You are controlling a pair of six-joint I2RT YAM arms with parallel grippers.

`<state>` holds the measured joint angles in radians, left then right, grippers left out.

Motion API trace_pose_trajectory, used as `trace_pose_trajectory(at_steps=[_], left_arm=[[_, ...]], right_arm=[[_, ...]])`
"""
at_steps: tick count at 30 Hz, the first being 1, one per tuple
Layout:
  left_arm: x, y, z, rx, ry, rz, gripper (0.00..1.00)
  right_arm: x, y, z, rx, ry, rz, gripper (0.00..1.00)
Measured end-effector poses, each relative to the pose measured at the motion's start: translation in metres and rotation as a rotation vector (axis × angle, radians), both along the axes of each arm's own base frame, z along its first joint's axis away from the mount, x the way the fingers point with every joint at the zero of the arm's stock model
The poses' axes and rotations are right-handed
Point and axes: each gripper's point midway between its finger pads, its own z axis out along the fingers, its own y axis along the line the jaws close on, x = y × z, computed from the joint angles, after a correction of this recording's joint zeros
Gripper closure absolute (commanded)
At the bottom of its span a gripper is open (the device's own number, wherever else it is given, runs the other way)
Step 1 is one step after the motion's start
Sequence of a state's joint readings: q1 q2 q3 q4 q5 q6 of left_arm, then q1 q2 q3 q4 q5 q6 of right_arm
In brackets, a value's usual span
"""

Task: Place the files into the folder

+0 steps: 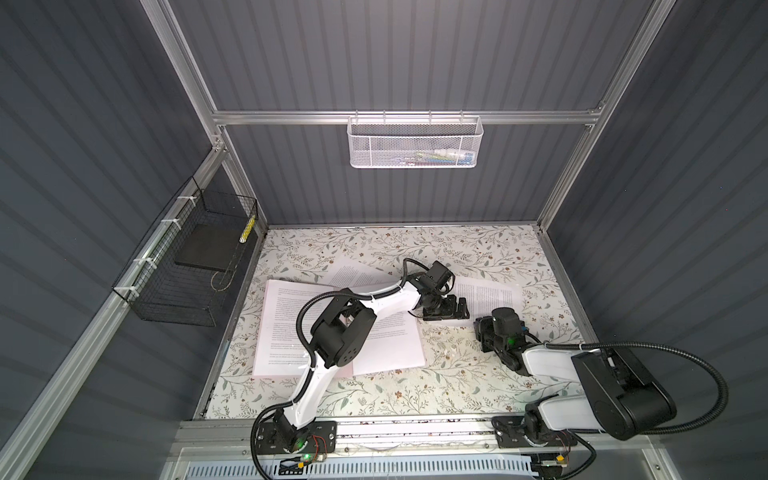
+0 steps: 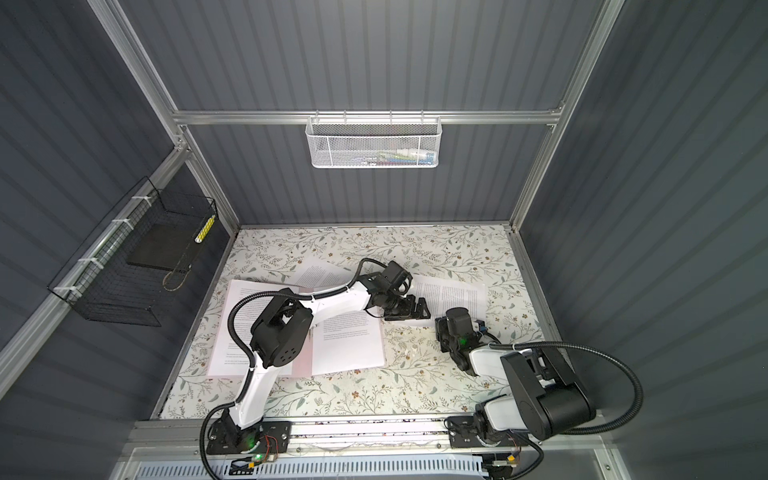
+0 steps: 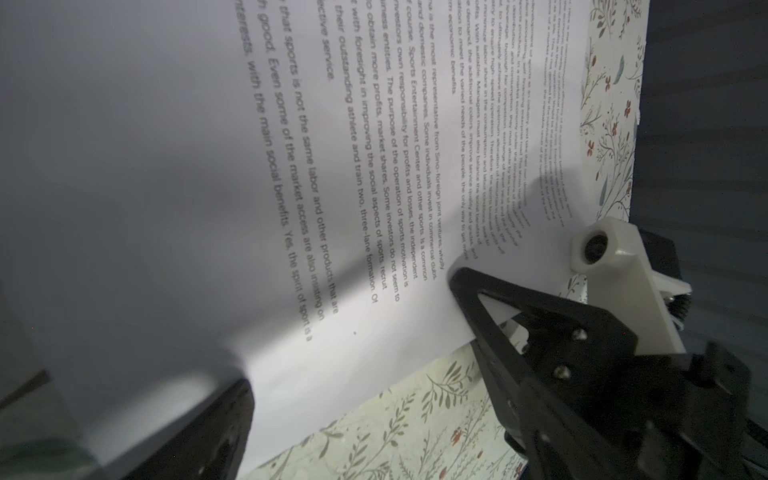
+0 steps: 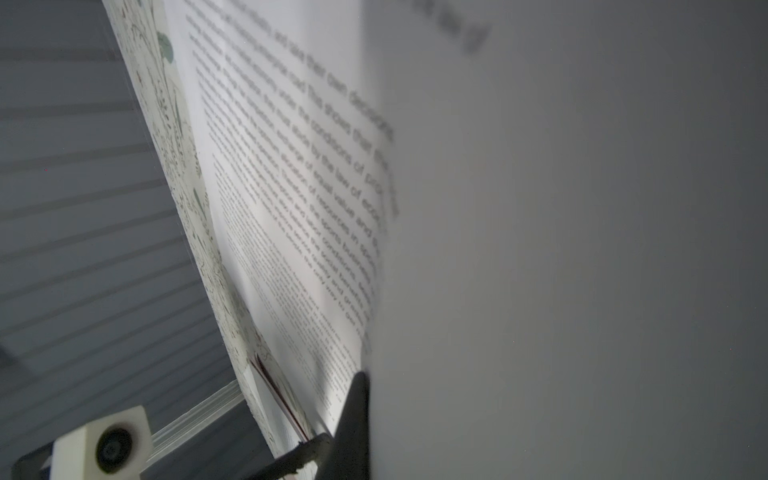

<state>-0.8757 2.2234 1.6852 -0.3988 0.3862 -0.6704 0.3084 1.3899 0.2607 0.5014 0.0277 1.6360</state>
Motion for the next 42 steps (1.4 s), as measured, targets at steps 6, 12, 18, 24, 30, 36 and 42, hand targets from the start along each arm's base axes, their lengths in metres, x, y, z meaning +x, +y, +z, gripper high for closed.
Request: trace_pose_trajectory(at_steps=[6,12,18,24,30,36,42], left_arm=[[-0.001,0.012,0.011,0.018,0.049,0.006,0.00],[0.038,0.069,0.120,-0.119,-0.099,0.102,0.00],[0.058,0.177,0.234,-0.185,-0.401,0.270,0.00],[0.039,0.240,0.248,-0.006,-0.573,0.364,0.00],[0.024,0.287,0.236,0.182,-0.635,0.421,0.00],[0.019,0.310,0.241,0.264,-0.691,0.453,0.00],[0.016,0.321,0.229,0.328,-0.694,0.445,0.00]], right_arm=[[0.001,0.002,0.031,-0.119,-0.053,0.127,1.00],[0.019,0.009,0.145,-0.341,-0.250,0.337,1.00],[0.025,0.035,0.239,-0.507,-0.352,0.639,1.00],[0.022,0.089,0.294,-0.475,-0.429,0.929,1.00],[0.001,0.177,0.294,-0.277,-0.465,1.278,1.00],[-0.010,0.197,0.251,-0.190,-0.390,1.461,1.00],[0.005,0.201,0.166,-0.229,-0.214,1.614,1.00]])
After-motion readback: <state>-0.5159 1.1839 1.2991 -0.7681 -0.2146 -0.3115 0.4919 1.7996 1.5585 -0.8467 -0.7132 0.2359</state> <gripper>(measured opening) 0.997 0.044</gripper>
